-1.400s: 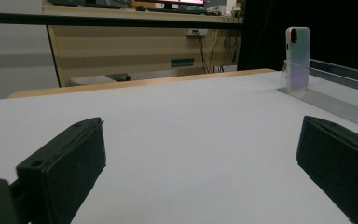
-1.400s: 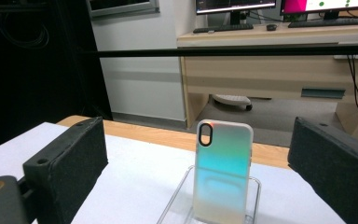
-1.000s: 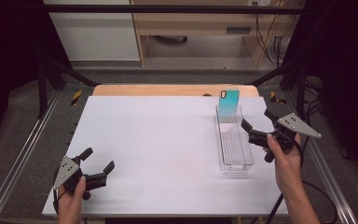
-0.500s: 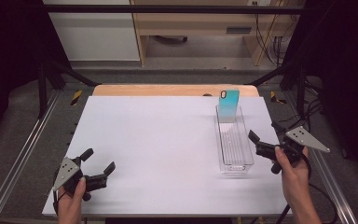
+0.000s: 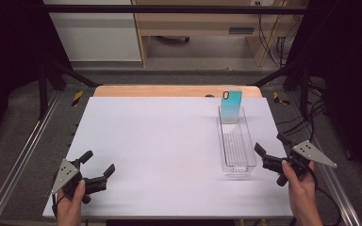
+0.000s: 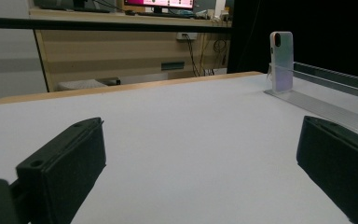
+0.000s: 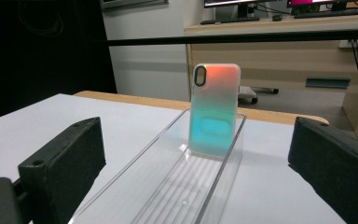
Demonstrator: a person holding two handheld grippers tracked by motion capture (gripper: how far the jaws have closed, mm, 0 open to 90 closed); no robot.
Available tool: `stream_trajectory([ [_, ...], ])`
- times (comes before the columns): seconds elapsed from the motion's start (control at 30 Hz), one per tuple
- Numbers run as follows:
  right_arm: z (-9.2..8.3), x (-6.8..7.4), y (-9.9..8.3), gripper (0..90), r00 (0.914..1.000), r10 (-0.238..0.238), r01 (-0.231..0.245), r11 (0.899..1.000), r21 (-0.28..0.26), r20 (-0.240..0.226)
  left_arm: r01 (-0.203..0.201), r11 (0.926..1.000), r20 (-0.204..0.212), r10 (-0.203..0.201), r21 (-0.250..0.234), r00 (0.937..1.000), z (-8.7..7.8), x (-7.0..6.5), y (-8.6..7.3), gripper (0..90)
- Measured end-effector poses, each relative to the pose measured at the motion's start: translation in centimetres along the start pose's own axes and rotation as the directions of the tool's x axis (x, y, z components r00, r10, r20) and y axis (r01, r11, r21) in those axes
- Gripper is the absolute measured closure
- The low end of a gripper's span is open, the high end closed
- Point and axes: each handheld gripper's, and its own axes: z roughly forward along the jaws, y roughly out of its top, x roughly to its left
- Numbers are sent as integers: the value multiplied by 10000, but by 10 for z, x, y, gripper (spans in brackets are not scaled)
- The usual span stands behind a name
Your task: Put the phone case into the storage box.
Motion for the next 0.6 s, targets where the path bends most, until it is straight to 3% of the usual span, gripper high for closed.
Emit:
stream_trajectory([
  [0.4,-5,2,-17,40,9999,-25,23,9998,-190,-118,-46,10000,38,46,74,10000,1,-1,-1,9],
  [0.6,0,8,-26,40,9990,-433,432,9990,-119,-51,-95,9999,57,94,111,9999,2,-3,-1,9],
])
